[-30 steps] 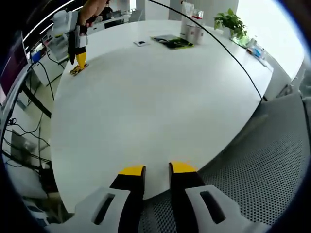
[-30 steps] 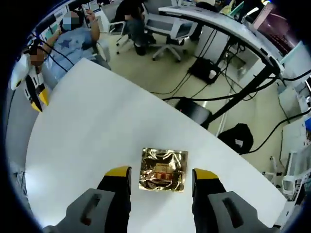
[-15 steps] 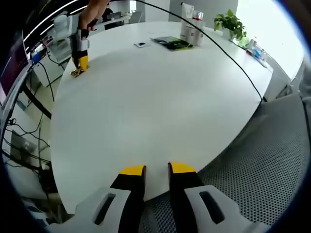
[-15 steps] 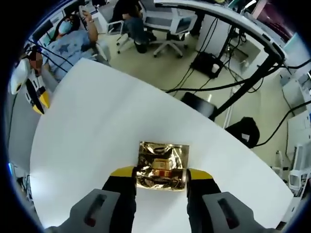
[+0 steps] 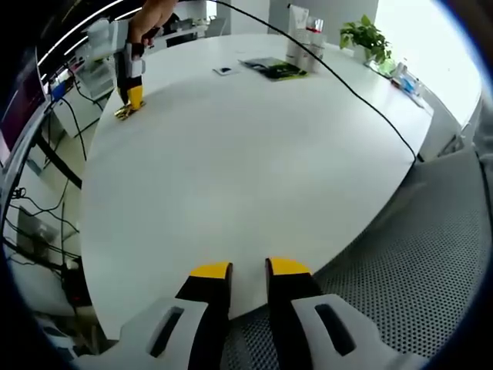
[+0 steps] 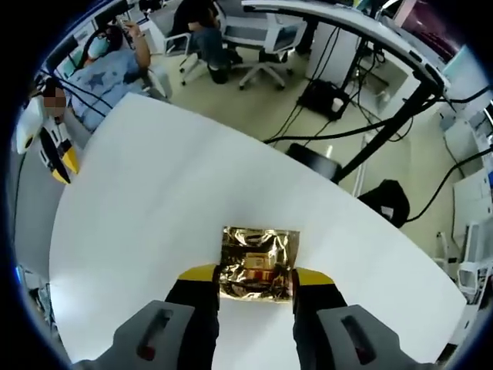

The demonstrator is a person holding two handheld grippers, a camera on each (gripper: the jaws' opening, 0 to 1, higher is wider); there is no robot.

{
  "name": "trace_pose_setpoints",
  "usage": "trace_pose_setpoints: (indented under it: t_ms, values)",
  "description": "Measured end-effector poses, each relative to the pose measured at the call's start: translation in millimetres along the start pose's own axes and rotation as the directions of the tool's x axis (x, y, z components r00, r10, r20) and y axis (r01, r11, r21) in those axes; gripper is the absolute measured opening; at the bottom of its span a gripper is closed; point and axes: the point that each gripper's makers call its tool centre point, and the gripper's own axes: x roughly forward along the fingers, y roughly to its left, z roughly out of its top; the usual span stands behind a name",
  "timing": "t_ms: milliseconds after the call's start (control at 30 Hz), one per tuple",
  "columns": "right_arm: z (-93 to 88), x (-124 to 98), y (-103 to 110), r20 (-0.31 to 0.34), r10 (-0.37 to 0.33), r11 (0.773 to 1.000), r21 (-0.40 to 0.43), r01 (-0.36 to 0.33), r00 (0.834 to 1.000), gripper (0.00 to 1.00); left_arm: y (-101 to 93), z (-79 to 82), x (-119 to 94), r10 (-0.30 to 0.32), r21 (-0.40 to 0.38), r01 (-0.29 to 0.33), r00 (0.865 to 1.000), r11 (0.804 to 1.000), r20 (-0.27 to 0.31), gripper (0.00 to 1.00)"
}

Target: Arrange the skincare products in the storage area until every visible bottle or jar stands upright without overlapping.

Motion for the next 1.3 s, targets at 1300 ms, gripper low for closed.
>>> trace_pose_setpoints:
  t_ms: [1300]
  values:
    - [-27.2, -135, 203, 0.055, -0.084, 0.988, -0.127, 0.091, 0.995, 0.34, -5.1, 3.6, -6, -0.003, 0.045, 0.004, 0.999, 0.999, -0.032, 0.27]
